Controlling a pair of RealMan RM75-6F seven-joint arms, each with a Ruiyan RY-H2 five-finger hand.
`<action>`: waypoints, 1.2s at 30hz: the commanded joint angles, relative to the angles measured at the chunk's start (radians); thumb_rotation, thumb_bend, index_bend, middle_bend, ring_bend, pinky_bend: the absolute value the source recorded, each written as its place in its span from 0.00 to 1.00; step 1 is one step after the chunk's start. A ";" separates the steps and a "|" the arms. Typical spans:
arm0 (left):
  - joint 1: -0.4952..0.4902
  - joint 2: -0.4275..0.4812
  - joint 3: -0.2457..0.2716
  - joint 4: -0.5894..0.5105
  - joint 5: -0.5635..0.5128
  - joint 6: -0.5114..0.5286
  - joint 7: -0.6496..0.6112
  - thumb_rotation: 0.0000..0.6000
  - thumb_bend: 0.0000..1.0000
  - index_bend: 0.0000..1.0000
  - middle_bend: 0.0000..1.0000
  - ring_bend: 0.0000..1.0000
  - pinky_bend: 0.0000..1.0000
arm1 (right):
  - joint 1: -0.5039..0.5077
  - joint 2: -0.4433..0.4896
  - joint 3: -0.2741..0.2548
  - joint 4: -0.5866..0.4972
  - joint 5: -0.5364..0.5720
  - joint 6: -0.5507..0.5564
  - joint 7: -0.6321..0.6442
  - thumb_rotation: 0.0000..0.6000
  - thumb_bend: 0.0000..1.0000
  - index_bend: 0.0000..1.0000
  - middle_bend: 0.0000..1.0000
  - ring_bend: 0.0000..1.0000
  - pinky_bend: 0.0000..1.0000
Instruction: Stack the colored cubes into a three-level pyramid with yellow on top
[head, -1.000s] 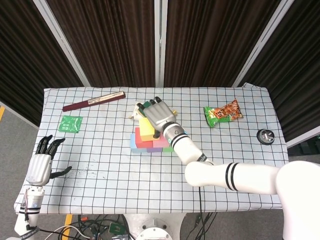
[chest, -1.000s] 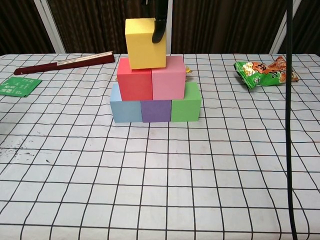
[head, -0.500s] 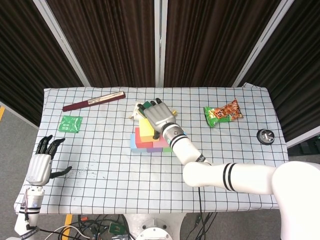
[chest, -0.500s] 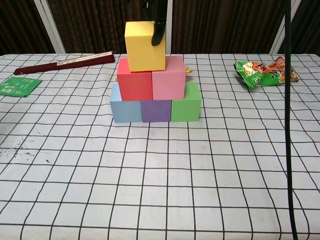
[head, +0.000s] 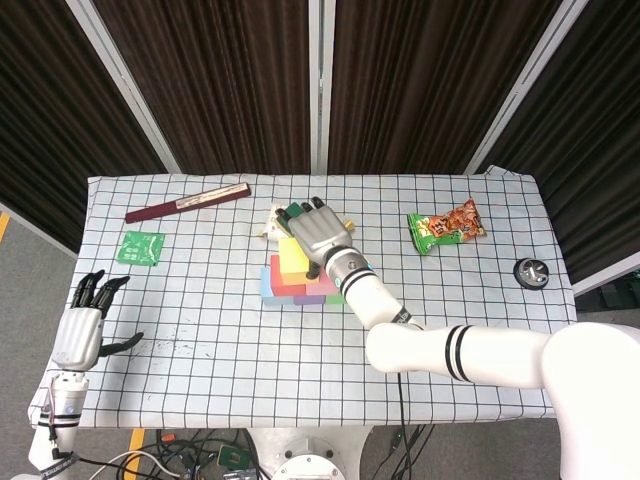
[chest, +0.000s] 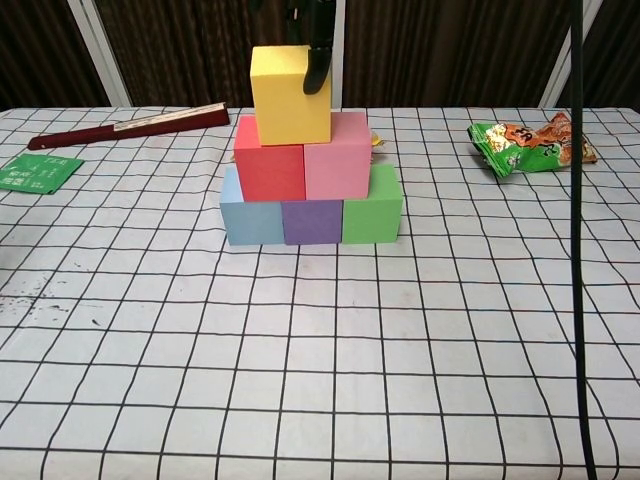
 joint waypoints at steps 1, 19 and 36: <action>0.001 -0.001 0.001 0.000 0.000 -0.001 -0.001 1.00 0.00 0.17 0.20 0.02 0.04 | 0.001 -0.001 -0.001 -0.001 -0.001 0.001 0.003 1.00 0.12 0.00 0.51 0.09 0.00; -0.002 0.002 -0.002 -0.002 -0.011 -0.015 -0.013 1.00 0.00 0.17 0.20 0.02 0.04 | 0.015 -0.008 -0.007 0.003 0.022 0.012 0.003 1.00 0.13 0.00 0.51 0.09 0.00; -0.001 0.003 -0.003 -0.001 -0.017 -0.021 -0.021 1.00 0.00 0.17 0.20 0.02 0.04 | 0.016 -0.005 -0.003 0.007 0.044 -0.011 0.012 1.00 0.03 0.00 0.43 0.08 0.00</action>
